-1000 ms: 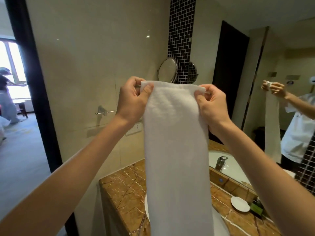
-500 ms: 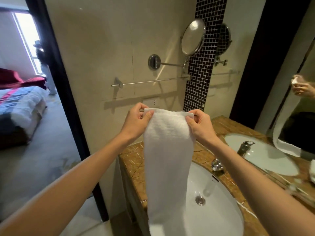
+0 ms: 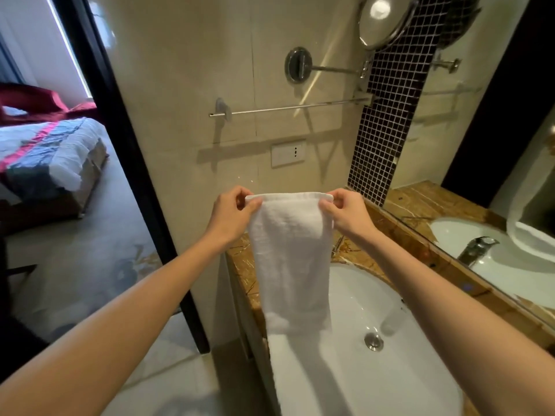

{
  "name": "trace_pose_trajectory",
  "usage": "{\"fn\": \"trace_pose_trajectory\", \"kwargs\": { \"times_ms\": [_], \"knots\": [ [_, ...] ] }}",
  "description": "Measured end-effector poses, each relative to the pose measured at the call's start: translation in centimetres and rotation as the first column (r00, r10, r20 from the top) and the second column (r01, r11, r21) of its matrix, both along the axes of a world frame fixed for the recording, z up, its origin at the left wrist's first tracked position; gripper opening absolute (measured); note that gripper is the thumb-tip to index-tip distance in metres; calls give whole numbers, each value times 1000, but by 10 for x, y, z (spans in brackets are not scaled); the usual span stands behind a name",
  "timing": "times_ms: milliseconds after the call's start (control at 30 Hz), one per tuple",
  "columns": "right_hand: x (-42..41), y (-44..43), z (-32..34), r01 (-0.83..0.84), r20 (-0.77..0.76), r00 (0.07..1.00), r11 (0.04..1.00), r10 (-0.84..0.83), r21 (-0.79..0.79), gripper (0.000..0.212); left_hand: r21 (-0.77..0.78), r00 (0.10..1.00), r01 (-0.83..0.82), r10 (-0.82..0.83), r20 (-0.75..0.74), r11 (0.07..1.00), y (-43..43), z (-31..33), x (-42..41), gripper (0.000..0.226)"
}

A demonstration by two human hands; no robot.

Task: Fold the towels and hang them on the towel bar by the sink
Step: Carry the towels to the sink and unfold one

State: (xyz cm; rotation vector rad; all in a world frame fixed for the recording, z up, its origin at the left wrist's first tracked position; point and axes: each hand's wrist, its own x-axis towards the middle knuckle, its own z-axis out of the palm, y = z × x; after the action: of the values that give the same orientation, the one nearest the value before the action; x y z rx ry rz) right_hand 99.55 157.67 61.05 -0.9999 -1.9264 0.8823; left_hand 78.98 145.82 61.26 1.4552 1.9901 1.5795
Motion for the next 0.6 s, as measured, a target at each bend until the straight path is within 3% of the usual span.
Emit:
{"fn": "trace_pose_trajectory", "kwargs": {
  "times_ms": [133,600],
  "knots": [
    [-26,20,-14,-17,-8,1000,999,16,-50,9,-28,999,-27,28,26,999,19,-16,-28,11],
    [-121,98,-73,92,204,977,985,-61,-148,9,-155,991,-40,60,121,987,105,-78,-118,20]
  ]
}}
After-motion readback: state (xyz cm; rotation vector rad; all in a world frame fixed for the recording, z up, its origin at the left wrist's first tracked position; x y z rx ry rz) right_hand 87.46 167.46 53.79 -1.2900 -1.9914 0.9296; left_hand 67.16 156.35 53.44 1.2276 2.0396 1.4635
